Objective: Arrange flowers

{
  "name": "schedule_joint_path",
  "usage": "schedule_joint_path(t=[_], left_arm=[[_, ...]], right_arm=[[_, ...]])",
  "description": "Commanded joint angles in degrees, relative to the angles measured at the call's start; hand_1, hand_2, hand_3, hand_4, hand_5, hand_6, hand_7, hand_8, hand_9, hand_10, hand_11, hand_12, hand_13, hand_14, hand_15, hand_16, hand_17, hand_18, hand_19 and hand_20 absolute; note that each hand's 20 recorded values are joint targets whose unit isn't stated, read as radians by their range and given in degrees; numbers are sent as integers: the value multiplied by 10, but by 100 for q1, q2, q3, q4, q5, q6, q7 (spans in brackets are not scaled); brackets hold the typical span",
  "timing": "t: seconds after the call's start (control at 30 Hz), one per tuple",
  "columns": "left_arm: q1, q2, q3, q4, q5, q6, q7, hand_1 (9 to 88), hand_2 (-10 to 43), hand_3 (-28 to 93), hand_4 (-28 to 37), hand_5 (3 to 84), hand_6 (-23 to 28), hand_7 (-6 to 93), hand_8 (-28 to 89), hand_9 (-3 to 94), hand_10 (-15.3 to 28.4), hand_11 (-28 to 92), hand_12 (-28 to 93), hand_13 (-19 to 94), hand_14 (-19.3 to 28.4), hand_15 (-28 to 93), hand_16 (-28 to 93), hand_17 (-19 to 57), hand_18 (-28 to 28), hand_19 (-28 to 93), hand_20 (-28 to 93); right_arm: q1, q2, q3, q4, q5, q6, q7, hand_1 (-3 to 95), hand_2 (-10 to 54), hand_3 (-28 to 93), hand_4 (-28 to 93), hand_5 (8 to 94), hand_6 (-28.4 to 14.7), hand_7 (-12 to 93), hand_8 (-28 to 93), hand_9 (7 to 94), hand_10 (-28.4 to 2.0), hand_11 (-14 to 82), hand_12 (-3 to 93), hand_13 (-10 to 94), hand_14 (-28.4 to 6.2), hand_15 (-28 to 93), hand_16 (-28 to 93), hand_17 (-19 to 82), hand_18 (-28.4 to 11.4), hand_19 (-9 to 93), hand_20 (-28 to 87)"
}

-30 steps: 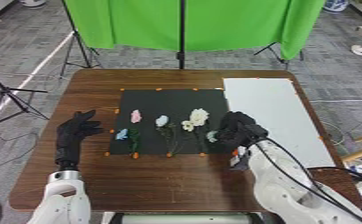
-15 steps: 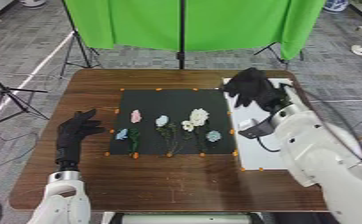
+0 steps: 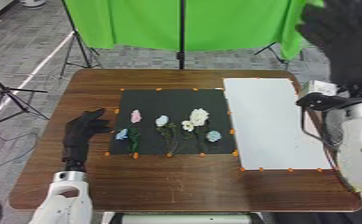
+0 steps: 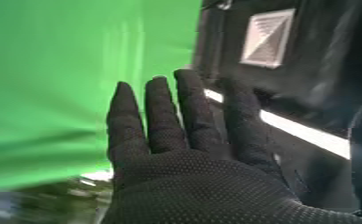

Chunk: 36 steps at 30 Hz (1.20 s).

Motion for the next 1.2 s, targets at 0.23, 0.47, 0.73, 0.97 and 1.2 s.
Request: schedule_joint_path(t=[0.23, 0.47, 0.73, 0.97, 1.2], left_arm=[[-1284, -270, 753, -23, -120, 0, 318, 232, 137, 591, -270, 596, 82, 77, -41, 631, 180, 227, 144, 605, 218, 393, -28, 214, 258, 699, 117], [-1130, -306, 677, -140, -103, -26, 229, 231, 133, 593, -272, 597, 82, 78, -41, 632, 180, 229, 144, 605, 218, 392, -28, 213, 258, 697, 115], [-849, -372, 538, -361, -42, 182, 16, 235, 134, 587, -273, 598, 83, 76, -41, 631, 181, 228, 143, 607, 220, 392, -29, 214, 260, 700, 115], [-656, -381, 414, -476, -1, 187, -49, 236, 135, 584, -269, 598, 85, 75, -40, 633, 183, 230, 143, 608, 220, 395, -28, 214, 261, 704, 114], [-592, -373, 366, -477, -10, 110, -78, 244, 134, 580, -262, 598, 85, 75, -39, 631, 183, 228, 143, 609, 219, 395, -29, 214, 261, 706, 110]], right_arm=[[-911, -592, -154, -35, -1487, -126, 389, -7, 54, 751, -198, 335, -7, 81, -90, 365, -142, 32, 125, 243, -111, 55, 111, 133, -141, 51, 256], [-945, -697, -280, 3, -1523, -147, 560, -12, 57, 750, -196, 340, -12, 77, -86, 366, -144, 33, 126, 243, -114, 58, 108, 129, -144, 61, 249], [-1190, -790, -136, 51, -1546, -268, 759, -5, 62, 739, -191, 357, -24, 76, -86, 374, -147, 36, 128, 246, -124, 63, 112, 129, -147, 71, 245], [-1279, -851, -70, 107, -1452, -302, 765, -5, 63, 737, -188, 371, -31, 74, -84, 383, -149, 38, 130, 255, -127, 67, 116, 133, -149, 76, 244], [-1200, -826, -120, 147, -1335, -436, 728, 0, 62, 741, -184, 388, -31, 77, -81, 393, -151, 40, 131, 272, -132, 76, 121, 137, -153, 84, 245]])
